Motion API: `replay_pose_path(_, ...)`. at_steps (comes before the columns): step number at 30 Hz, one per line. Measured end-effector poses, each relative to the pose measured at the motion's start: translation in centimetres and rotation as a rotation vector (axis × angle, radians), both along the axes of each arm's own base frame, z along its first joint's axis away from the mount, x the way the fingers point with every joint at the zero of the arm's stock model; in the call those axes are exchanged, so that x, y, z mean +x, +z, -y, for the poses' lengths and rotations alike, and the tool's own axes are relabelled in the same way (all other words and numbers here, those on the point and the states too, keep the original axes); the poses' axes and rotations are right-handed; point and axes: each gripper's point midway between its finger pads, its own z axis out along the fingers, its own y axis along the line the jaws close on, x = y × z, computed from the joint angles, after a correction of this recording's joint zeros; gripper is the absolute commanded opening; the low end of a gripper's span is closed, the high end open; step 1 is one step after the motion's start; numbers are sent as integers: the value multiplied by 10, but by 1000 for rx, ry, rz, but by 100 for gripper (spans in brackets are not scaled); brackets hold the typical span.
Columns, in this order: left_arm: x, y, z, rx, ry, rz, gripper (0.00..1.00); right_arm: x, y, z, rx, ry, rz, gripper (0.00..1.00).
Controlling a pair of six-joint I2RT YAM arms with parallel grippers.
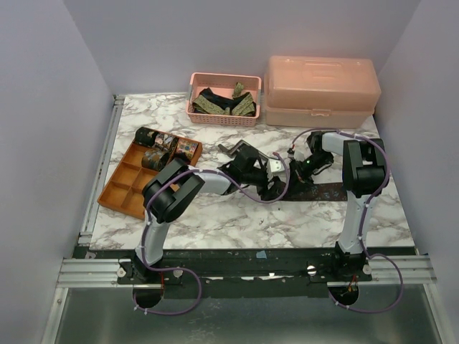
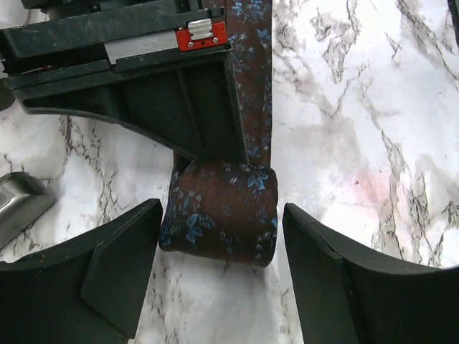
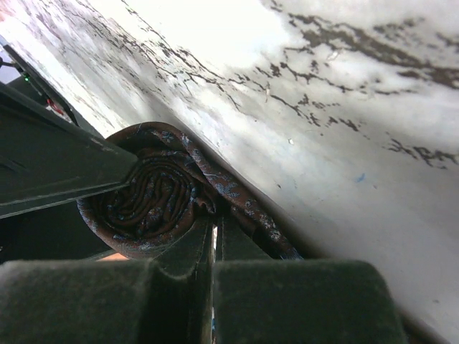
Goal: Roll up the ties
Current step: Roll the tie at the center of the board.
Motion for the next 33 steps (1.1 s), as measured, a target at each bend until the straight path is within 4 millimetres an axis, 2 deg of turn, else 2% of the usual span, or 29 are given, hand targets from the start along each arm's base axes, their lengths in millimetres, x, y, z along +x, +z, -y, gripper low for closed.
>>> replay_pose_path(5,-2,-11,6,-18,-16,-13,63,0,0,0,-1,0,-2,0)
replay_pose_path(8,-1,-19,7,-10,-15,-21,48,1,0,0,-1,1,-8,0)
replay_pose_path(11,1,-21,11,-6,-11,-24,28,1,0,-1,-2,3,-15,0)
replay_pose_path(12,-1,-22,12,1,-12,-29,23,1,1,0,-1,4,-14,5)
replay_pose_path(14,-2,-23,13,8,-8,-28,16,2,2,0,-2,11,-11,24)
replay_pose_path(16,0,-23,11,17,4,-14,13,4,5,1,3,19,-3,40)
replay_pose_path(18,0,-22,7,30,24,8,12,7,10,3,18,18,1,46)
replay_pose_path(20,2,-19,2,44,47,28,11,11,18,7,39,12,14,46)
replay_pose_path(24,-3,-28,-12,90,72,28,11,21,22,18,57,-7,57,31)
replay_pose_path(26,-3,-27,-13,97,76,25,11,21,20,22,51,-15,57,29)
replay_pose_path(28,-2,-27,-13,104,78,22,11,18,16,22,45,-14,50,35)
replay_pose_path(30,0,-27,-13,121,86,12,11,15,15,22,45,-15,40,46)
replay_pose_path(33,0,-27,-13,142,95,5,11,18,22,17,79,-19,45,55)
